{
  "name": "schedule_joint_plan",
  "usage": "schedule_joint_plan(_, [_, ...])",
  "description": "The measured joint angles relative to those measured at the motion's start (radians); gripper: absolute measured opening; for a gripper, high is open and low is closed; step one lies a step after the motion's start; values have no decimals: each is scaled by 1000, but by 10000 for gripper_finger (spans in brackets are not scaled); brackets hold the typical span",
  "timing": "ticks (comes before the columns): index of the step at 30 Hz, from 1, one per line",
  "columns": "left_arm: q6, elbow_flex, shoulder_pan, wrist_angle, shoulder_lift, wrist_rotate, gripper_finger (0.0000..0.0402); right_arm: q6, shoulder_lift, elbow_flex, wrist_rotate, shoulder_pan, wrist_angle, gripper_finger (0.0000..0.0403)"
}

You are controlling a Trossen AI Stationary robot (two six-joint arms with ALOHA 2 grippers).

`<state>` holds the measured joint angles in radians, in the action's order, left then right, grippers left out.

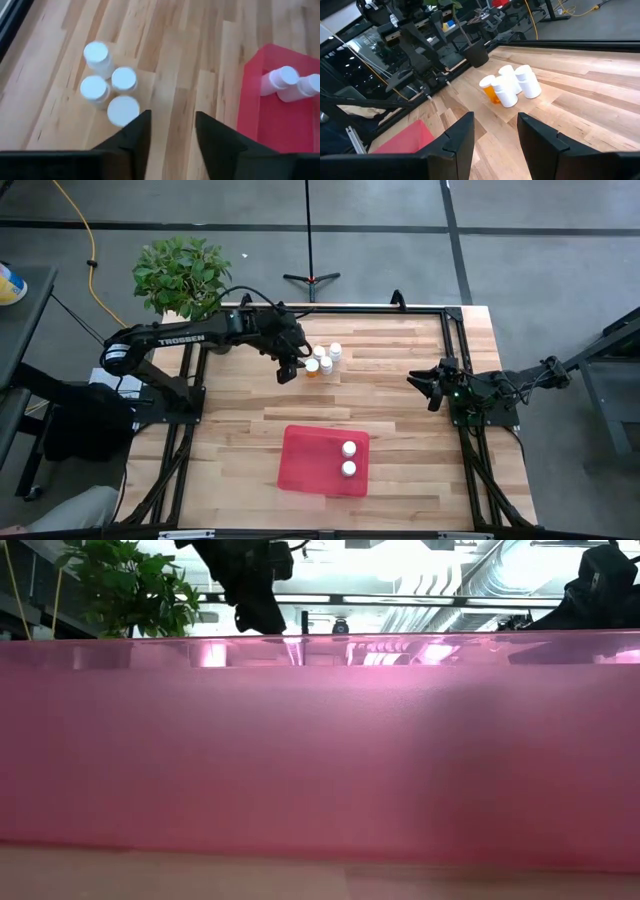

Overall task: Pick and place pill bottles into a basket
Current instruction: Put the orange pill bottle into the red bin

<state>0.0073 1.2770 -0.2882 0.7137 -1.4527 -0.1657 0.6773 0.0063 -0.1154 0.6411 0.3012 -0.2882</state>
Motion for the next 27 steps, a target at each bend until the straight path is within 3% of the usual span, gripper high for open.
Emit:
schedule_joint_plan(9, [-91,0,0,22,-79,41,356,-1,0,-1,2,0,-3,140])
schedule_joint_plan(12, [-92,0,0,22,-125,40,392,-1,0,-1,2,0,-5,140])
schedule_joint_plan(20, [-95,-1,0,20,-228,94,369,3,0,-1,2,0,-13,140])
schedule_joint_plan(27, [-87,-1,0,-14,-237,142,382,3,0,-1,2,0,-17,140])
